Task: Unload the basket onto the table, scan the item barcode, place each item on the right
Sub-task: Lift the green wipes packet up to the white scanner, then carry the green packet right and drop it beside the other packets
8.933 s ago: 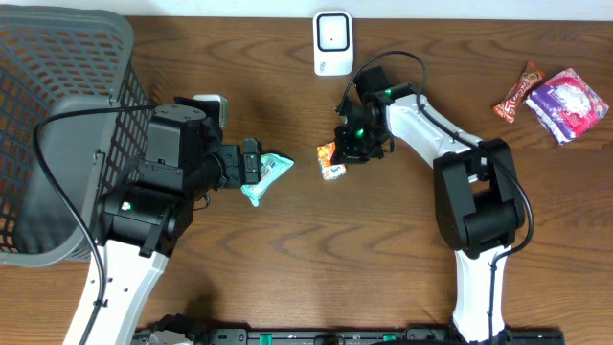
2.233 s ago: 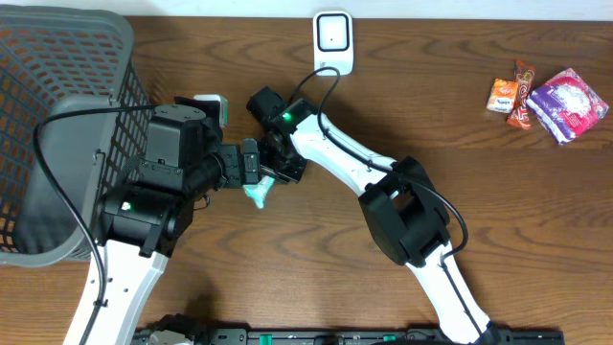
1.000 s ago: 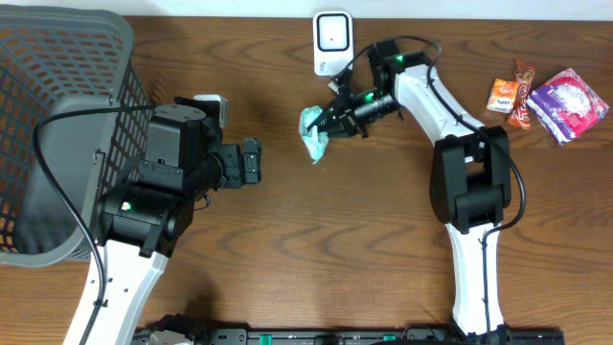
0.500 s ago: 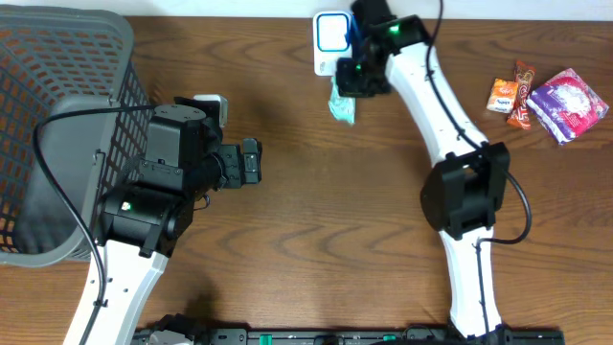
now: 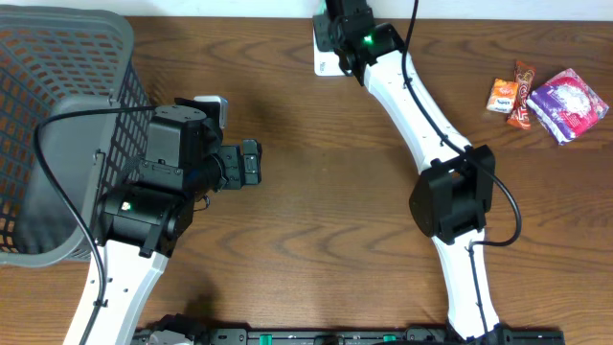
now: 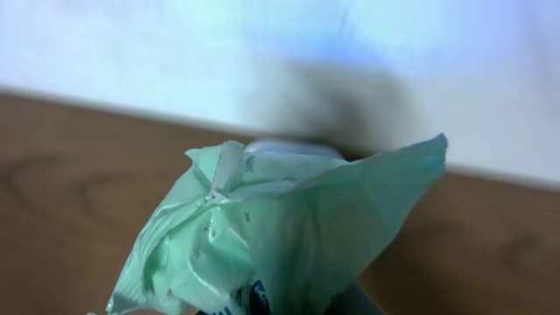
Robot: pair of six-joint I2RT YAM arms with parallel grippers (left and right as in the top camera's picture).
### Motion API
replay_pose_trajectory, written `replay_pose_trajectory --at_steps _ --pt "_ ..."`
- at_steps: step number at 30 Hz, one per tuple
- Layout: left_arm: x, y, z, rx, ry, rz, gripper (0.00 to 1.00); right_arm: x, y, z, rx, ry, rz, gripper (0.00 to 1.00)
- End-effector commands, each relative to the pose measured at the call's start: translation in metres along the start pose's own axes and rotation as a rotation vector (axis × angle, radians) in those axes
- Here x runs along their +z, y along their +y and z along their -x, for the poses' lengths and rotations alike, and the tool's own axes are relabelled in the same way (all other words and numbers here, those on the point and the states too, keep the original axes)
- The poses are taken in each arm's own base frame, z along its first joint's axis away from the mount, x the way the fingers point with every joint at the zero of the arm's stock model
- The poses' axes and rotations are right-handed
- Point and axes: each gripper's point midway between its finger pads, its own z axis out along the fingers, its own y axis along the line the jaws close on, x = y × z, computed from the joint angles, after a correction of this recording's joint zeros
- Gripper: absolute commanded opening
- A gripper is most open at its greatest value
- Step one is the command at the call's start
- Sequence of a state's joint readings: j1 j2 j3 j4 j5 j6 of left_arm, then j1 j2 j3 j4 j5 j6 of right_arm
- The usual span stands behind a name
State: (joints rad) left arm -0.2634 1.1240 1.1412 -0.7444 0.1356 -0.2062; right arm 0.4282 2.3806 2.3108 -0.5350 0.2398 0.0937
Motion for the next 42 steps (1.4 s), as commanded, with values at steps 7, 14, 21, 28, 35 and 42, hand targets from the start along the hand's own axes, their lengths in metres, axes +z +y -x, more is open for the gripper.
replay_pose_trajectory --at_steps 7,14,21,28,35,42 --pt "-0.002 0.0 0.002 0.003 -0.005 -0.004 0.98 0.025 -0.03 -0.007 -0.035 -0.025 -0.073 0.01" --pt "-0.002 0.0 0.002 0.003 -0.005 -0.004 0.98 0.004 -0.038 0.015 -0.022 -0.063 -0.08 0.01" --pt "-0.002 0.0 0.002 0.003 -0.005 -0.004 0.98 -0.041 -0.078 0.052 0.007 -0.132 -0.259 0.01" --pt "-0.002 0.0 0.002 0.003 -0.005 -0.004 0.98 -0.06 -0.2 0.002 -0.031 0.089 -0.649 0.01" --pt "-0.002 0.0 0.002 0.003 -0.005 -0.004 0.98 -0.072 -0.291 -0.061 0.024 0.338 -0.678 0.01" --pt "-0.002 -0.001 0.002 0.003 -0.006 -0.005 0.98 -0.094 -0.359 -0.115 0.139 0.505 -0.669 0.04"
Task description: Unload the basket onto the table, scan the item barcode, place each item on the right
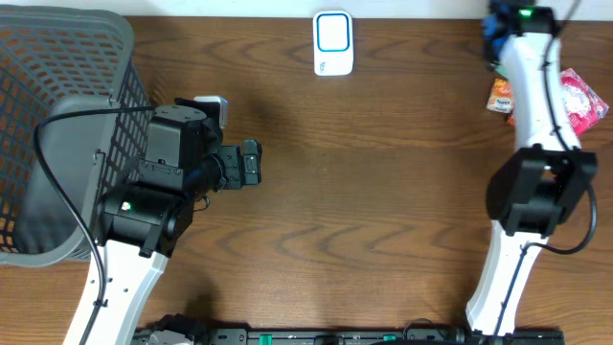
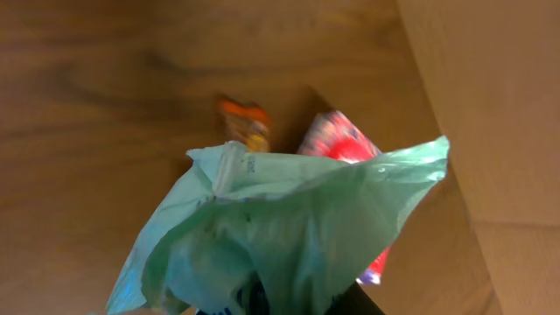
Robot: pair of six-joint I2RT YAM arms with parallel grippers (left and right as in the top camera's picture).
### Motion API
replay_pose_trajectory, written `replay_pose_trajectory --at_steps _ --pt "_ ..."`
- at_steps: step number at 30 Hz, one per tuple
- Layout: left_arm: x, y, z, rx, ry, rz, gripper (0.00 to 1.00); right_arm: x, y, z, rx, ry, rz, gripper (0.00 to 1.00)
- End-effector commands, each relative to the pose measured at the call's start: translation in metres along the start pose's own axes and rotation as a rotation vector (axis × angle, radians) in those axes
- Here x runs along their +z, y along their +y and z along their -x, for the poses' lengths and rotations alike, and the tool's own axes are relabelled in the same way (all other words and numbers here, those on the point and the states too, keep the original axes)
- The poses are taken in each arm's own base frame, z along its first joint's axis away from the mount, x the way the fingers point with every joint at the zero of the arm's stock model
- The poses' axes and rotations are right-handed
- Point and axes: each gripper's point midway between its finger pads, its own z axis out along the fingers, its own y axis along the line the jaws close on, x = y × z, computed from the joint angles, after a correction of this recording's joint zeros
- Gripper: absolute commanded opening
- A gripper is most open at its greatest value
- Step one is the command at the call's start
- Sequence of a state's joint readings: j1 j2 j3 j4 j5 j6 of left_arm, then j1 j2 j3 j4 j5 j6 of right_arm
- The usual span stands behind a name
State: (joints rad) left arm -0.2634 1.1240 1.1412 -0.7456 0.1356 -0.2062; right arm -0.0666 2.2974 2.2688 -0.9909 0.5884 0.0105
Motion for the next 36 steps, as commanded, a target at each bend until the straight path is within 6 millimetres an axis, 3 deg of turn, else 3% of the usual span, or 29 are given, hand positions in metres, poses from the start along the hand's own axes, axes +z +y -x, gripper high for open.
replay_pose_trajectory --at_steps 1,3,5,6,7,10,15,19,24,29,33,36 --pt "-0.002 -0.001 0.003 0.003 -0.006 -0.005 0.98 0.009 -0.017 -0.013 0.03 0.051 0.047 0.08" --pt "-0.002 -0.001 0.003 0.003 -0.006 -0.005 0.98 0.019 -0.026 -0.025 0.045 0.094 0.034 0.17" --pt "-0.002 -0.001 0.003 0.003 -0.006 -0.005 0.98 0.027 -0.032 -0.038 0.082 0.138 0.022 0.37" --pt "-0.002 -0.001 0.003 0.003 -0.006 -0.005 0.98 0.028 -0.033 -0.042 0.103 0.149 0.019 0.71" --pt "-0.002 -0.001 0.003 0.003 -0.006 -0.005 0.98 0.028 -0.034 -0.045 0.135 0.162 0.016 0.99" --pt "-0.002 -0.001 0.003 0.003 -0.006 -0.005 0.98 0.023 -0.028 -0.047 0.151 0.173 0.054 0.99" --pt "-0.002 -0.001 0.003 0.003 -0.006 -0.005 0.98 -0.016 -0.008 -0.043 0.133 0.165 0.186 0.99" --pt "-0.002 -0.001 0.003 0.003 -0.006 -0.005 0.98 -0.067 0.007 -0.03 0.148 0.114 0.374 0.99" --pt "-0.002 -0.001 0.003 0.003 -0.006 -0.005 0.98 -0.158 0.008 -0.017 0.149 -0.002 0.56 0.99" --pt "-0.002 -0.001 0.003 0.003 -0.006 -0.005 0.98 -0.228 0.004 -0.03 0.097 -0.061 0.623 0.99" --pt "-0.002 -0.001 0.003 0.003 -0.006 -0.005 0.98 -0.266 0.014 -0.053 0.027 -0.063 0.666 0.99" --pt "-0.002 -0.001 0.003 0.003 -0.006 -0.005 0.98 -0.284 0.027 -0.072 -0.03 -0.069 0.691 0.99"
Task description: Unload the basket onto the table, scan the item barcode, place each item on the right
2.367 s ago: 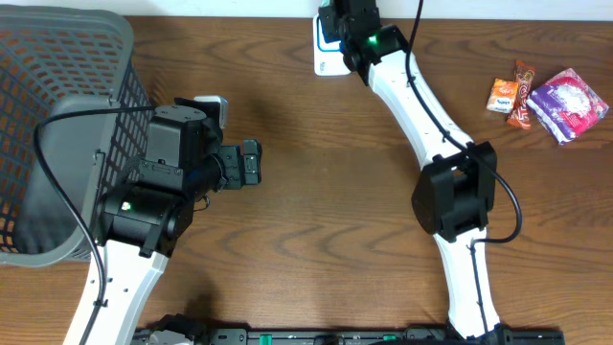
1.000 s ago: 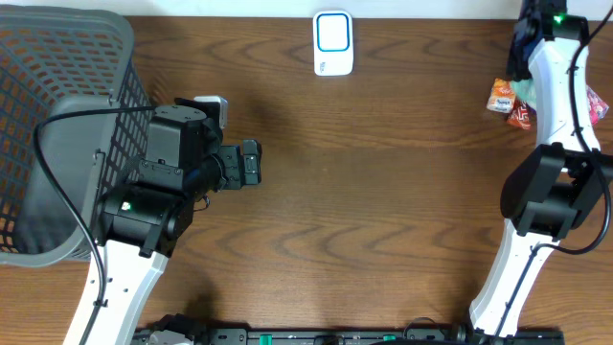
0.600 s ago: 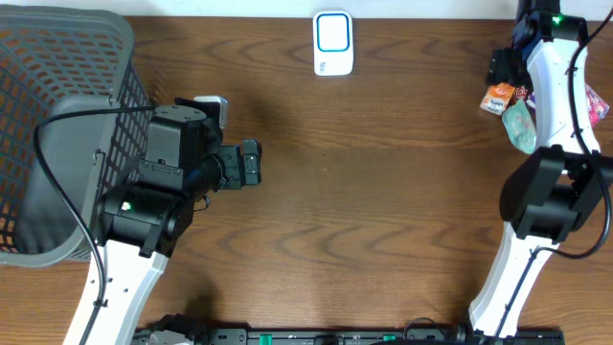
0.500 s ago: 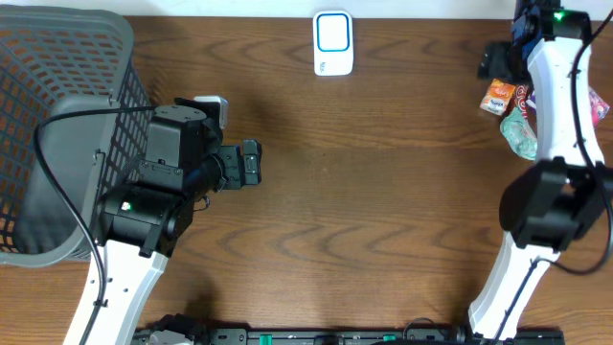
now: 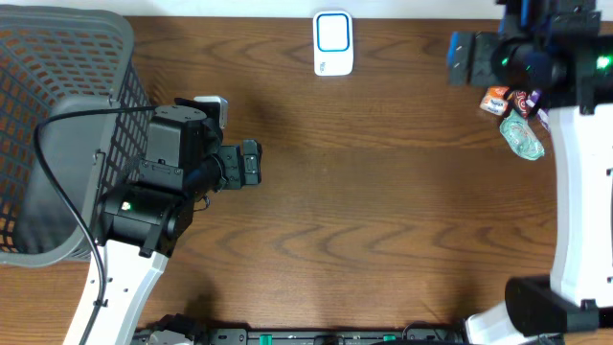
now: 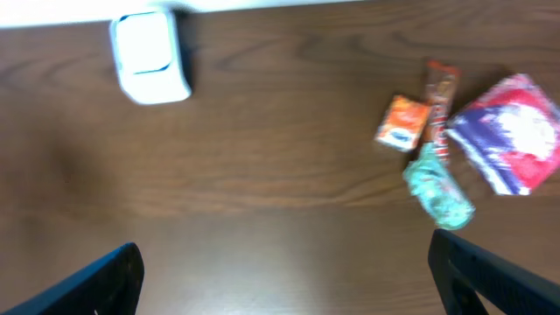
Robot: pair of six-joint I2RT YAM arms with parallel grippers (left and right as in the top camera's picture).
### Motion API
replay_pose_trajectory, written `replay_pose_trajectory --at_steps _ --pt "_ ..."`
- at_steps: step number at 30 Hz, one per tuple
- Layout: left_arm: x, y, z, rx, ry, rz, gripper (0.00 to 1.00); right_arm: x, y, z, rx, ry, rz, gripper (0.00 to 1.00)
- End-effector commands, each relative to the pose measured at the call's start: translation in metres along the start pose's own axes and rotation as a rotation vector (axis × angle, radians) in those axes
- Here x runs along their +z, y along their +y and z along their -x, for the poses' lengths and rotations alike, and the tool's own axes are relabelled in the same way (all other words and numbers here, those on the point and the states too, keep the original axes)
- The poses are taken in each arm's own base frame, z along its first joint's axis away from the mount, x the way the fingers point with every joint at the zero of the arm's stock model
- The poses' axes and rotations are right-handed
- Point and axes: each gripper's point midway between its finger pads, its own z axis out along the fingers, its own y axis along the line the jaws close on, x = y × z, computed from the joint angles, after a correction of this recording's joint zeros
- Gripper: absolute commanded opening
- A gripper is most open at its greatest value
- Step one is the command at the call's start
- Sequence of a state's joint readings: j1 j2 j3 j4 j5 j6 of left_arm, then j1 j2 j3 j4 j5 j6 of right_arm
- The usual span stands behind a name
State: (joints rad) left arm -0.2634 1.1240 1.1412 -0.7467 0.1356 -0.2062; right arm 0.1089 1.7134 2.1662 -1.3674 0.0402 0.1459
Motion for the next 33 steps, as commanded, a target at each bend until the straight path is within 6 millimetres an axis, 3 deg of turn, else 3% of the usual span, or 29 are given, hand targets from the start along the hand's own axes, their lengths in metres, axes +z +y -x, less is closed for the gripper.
replay_pose_trajectory --at_steps 1,9,12,17,24,28,33 --pt "-0.002 -0.001 0.003 0.003 -0.008 -0.005 0.98 -0.002 0.027 -0.028 -0.053 0.048 0.048 0.99" --pt "-0.002 -0.001 0.003 0.003 -0.008 -0.005 0.98 -0.037 0.086 -0.097 -0.168 0.008 0.243 0.99" --pt "-0.002 -0.001 0.003 0.003 -0.008 -0.005 0.98 -0.053 0.106 -0.133 -0.221 -0.018 0.327 0.99" --pt "-0.002 -0.001 0.003 0.003 -0.008 -0.005 0.98 -0.053 0.111 -0.171 -0.245 0.046 0.356 0.99" --pt "-0.002 -0.001 0.003 0.003 -0.008 -0.005 0.98 -0.051 0.103 -0.198 -0.26 0.162 0.333 0.99" --pt "-0.002 -0.001 0.003 0.003 -0.008 -0.005 0.98 -0.051 0.095 -0.211 -0.268 0.215 0.309 0.99" --pt "-0.002 -0.001 0.003 0.003 -0.008 -0.005 0.98 -0.051 0.093 -0.211 -0.322 0.211 0.308 0.99"
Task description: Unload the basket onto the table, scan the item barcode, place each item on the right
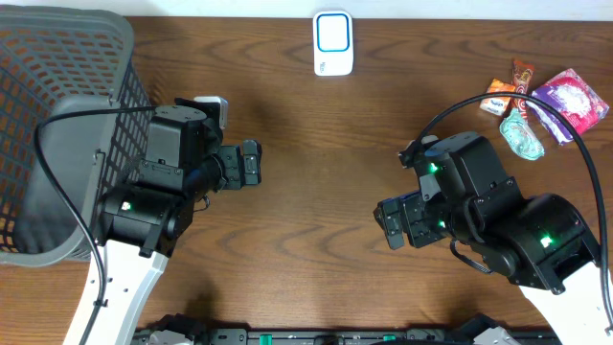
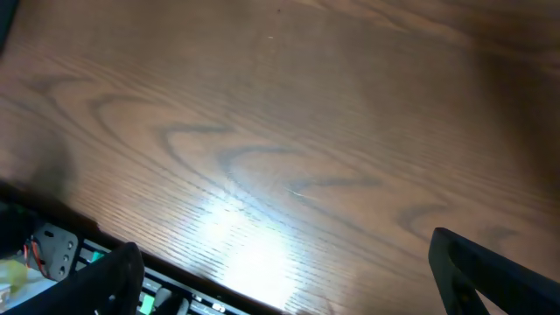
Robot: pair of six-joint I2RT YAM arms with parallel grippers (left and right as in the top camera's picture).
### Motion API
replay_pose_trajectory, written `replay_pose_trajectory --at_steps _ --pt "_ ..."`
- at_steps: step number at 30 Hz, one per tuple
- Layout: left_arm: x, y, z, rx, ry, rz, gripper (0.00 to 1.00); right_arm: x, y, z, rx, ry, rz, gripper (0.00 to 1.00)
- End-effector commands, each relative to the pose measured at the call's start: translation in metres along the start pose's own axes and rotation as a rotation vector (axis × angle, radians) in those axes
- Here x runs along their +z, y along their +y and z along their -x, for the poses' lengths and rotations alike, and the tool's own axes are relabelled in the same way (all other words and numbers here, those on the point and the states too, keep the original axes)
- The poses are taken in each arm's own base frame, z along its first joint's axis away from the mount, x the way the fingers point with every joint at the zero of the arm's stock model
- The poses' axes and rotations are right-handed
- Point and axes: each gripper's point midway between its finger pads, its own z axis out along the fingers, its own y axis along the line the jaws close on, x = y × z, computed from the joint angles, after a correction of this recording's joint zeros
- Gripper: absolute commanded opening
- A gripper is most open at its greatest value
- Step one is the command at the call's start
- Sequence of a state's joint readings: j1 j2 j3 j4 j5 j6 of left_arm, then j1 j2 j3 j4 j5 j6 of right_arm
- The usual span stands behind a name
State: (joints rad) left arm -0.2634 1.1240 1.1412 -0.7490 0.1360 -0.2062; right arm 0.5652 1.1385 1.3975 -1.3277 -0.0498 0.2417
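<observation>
The green packet (image 1: 521, 133) lies on the table at the back right, next to the other snacks. A white scanner with a blue outline (image 1: 333, 43) sits at the back centre. My right gripper (image 1: 391, 225) (image 2: 284, 289) hangs open and empty over bare wood near the table's front, right of centre, far from the packet. Its dark fingertips (image 2: 114, 280) show at the wrist view's lower corners. My left gripper (image 1: 251, 164) is open and empty at centre left.
An orange packet (image 1: 498, 97), a brown bar (image 1: 520, 79) and a purple-pink packet (image 1: 572, 99) lie by the green one. A grey mesh basket (image 1: 57, 57) fills the left side. The table's front edge (image 2: 52, 219) and a rail below it show in the right wrist view.
My right arm has moved from over the back right, near the snacks, to the front, right of centre, still open. The green packet lies where it was. The left arm is unmoved.
My right gripper first held the green packet at the scanner. Then it held the packet over the snacks at the back right. Later the packet lay beside the brown bar with the gripper open above. Now the right arm is back near the front.
</observation>
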Motion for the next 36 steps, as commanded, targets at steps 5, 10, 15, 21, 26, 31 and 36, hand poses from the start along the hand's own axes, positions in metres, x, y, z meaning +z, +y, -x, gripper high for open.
replay_pose_trajectory --at_steps 5,10,15,21,26,31,36 --pt "-0.002 -0.001 0.003 0.004 -0.01 -0.005 0.98 0.0 -0.001 0.002 -0.035 -0.014 -0.01 0.99" --pt "-0.002 -0.001 0.003 0.004 -0.01 -0.005 0.98 0.0 -0.001 0.002 -0.03 -0.015 -0.012 0.99" --pt "-0.002 -0.001 0.003 0.004 -0.01 -0.005 0.98 0.0 -0.001 0.003 -0.008 -0.019 -0.01 0.99" --pt "-0.002 -0.001 0.003 0.004 -0.01 -0.005 0.98 0.002 0.001 0.014 0.005 -0.057 -0.006 0.99" --pt "-0.002 -0.001 0.003 0.004 -0.01 -0.005 0.98 -0.011 -0.001 0.021 -0.024 -0.13 -0.011 0.99" --pt "-0.002 -0.001 0.003 0.004 -0.01 -0.005 0.98 -0.018 -0.001 0.026 -0.078 -0.206 -0.003 0.99" --pt "-0.002 -0.001 0.003 0.004 -0.01 -0.005 0.98 -0.007 -0.019 0.02 -0.074 -0.287 -0.028 0.99"
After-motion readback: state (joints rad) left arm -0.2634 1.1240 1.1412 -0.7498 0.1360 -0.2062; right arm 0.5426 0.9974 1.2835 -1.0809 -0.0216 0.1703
